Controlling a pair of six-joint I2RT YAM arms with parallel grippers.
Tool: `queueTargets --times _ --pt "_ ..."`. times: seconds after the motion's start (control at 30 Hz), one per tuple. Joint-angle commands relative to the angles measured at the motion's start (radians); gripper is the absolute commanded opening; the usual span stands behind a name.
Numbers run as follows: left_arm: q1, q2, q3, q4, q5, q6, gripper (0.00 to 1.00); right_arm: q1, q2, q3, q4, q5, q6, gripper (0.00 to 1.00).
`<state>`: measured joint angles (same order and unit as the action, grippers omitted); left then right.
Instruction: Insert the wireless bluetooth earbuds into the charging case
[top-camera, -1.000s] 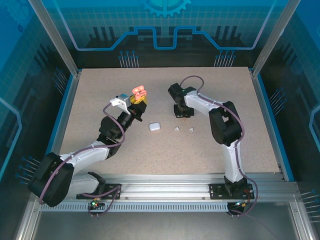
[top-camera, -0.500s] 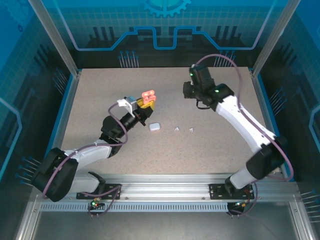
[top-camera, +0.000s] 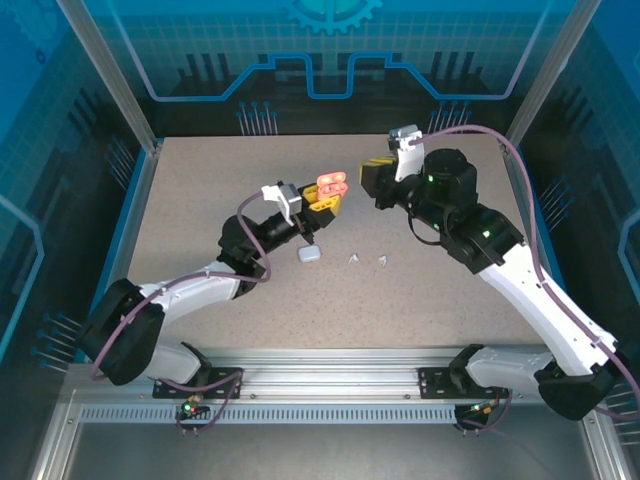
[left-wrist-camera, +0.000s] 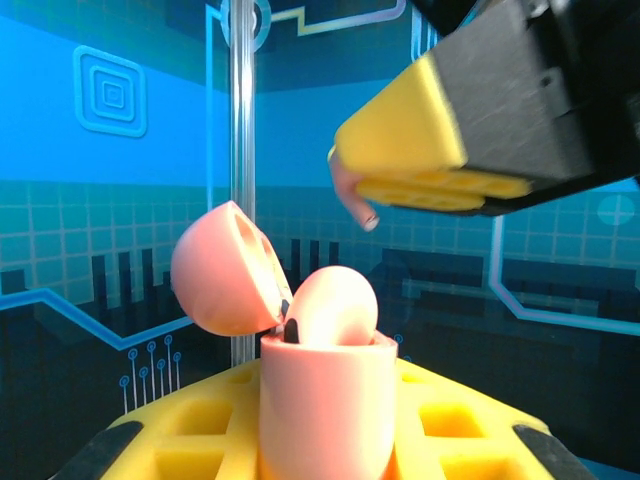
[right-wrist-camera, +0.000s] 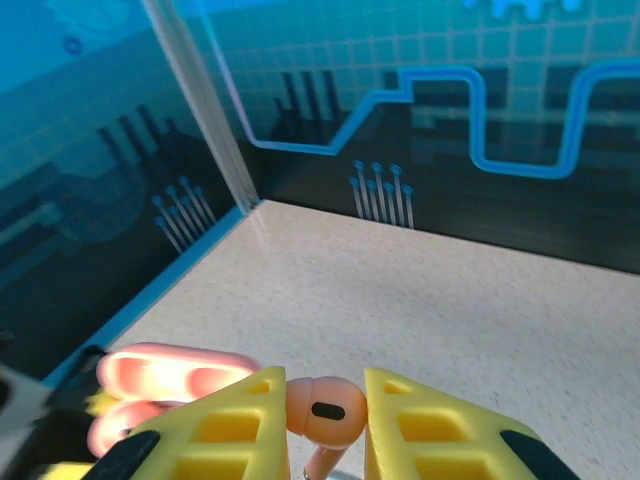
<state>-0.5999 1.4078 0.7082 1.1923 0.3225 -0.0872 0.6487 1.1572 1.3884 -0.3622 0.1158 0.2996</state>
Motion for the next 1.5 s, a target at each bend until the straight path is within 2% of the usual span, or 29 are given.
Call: queueTargets --times 0.0,0.3,1.13,1.47 --pt "-0.017 0.023 0.04 0.059 0.004 0.029 0.0 0.028 -0.028 -0.024 0.095 -0.051 -0.063 0.2" --pt "-0.03 0.018 0.05 0.063 -0.032 0.029 0.0 0.038 0.0 -0.053 0.138 -0.077 -0.079 0.21" --pt "-0.034 0.003 0.041 0.066 -0.051 0.034 0.0 0.053 0.063 -0.077 0.128 -0.022 -0.129 0.2" --pt "-0.034 0.001 0.038 0.072 -0.056 0.035 0.0 0.146 0.12 -0.02 0.056 0.057 -0.29 0.2"
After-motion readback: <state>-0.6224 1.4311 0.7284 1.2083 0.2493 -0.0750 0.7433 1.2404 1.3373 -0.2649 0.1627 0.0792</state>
